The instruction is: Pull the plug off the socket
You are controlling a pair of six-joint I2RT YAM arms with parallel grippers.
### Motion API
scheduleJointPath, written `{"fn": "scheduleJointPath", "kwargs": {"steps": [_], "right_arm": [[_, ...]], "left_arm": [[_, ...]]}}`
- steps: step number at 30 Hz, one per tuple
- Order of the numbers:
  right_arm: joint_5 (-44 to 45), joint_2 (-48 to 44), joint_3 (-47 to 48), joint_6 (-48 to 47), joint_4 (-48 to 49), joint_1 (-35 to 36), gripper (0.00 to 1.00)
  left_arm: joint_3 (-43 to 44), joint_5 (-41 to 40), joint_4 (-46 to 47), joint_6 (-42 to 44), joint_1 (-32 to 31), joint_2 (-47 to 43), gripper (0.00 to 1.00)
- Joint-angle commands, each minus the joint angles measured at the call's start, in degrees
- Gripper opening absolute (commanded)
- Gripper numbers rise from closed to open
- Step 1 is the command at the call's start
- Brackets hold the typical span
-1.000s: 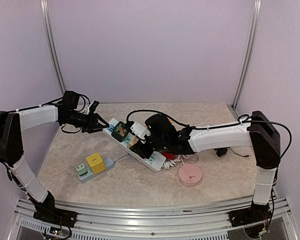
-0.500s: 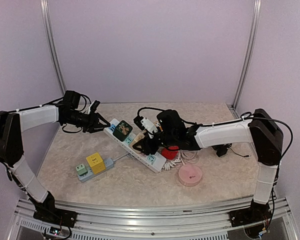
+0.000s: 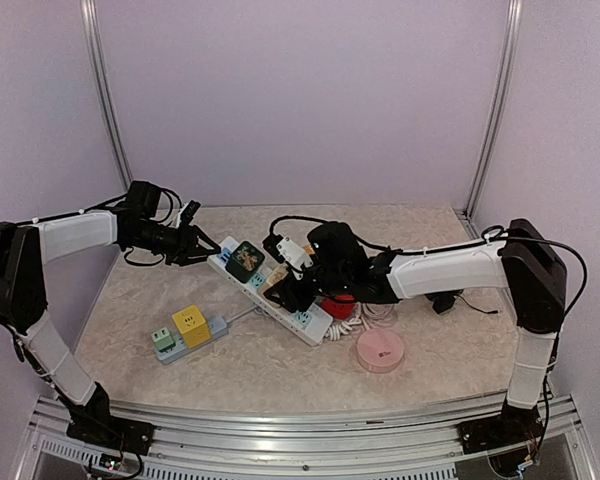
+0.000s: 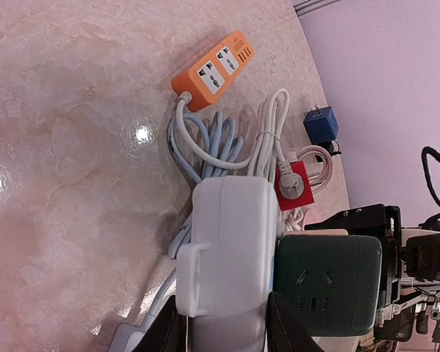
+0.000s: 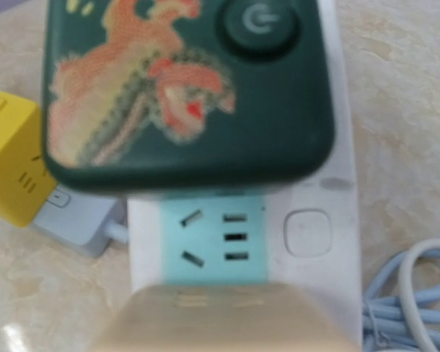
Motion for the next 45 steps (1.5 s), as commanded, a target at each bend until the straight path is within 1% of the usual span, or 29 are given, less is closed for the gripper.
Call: {"fn": "scheduleJointPath", "kwargs": {"steps": [1, 5, 10, 17, 25, 34, 40, 45], "right_arm": [[9.79, -2.26, 3.38, -1.93, -4.39, 2.44, 0.0], [15.3, -1.15, 5.88, -5.68, -7.6, 4.34, 0.0], [16.19, -1.01, 7.37, -5.41, -9.58, 4.79, 0.0], [10.16, -2.63, 5.44, -2.73, -7.58, 3.66, 0.0], [0.96, -3.47, 2.87, 2.75, -2.85, -0.36, 0.0], [-4.83, -3.19, 2.39, 7.51, -0.8, -3.09, 0.0], [-6.16, -3.57, 2.11, 9.18, -0.27, -3.87, 0.0], [-3.77, -3.56, 2.19, 8.31, -1.68, -3.57, 0.0]], "left_arm": [[-0.12, -3.33, -0.05, 4.19, 0.32, -0.65, 0.08], [-0.14, -2.99, -0.12, 4.08, 0.31, -0.76, 0.08], [-0.2, -2.81, -0.08, 3.98, 0.31, -0.95, 0.08], [-0.47, -3.33, 0.03, 4.22, 0.04, -1.4, 0.08], [-0.2, -2.89, 0.08, 4.21, -0.13, -0.78, 0.08], [-0.29, -3.02, 0.11, 4.35, -0.22, -1.13, 0.08], [-0.31, -3.07, 0.12, 4.35, -0.22, -1.31, 0.08], [-0.29, -3.2, 0.1, 4.26, -0.18, -1.35, 0.08]]}}
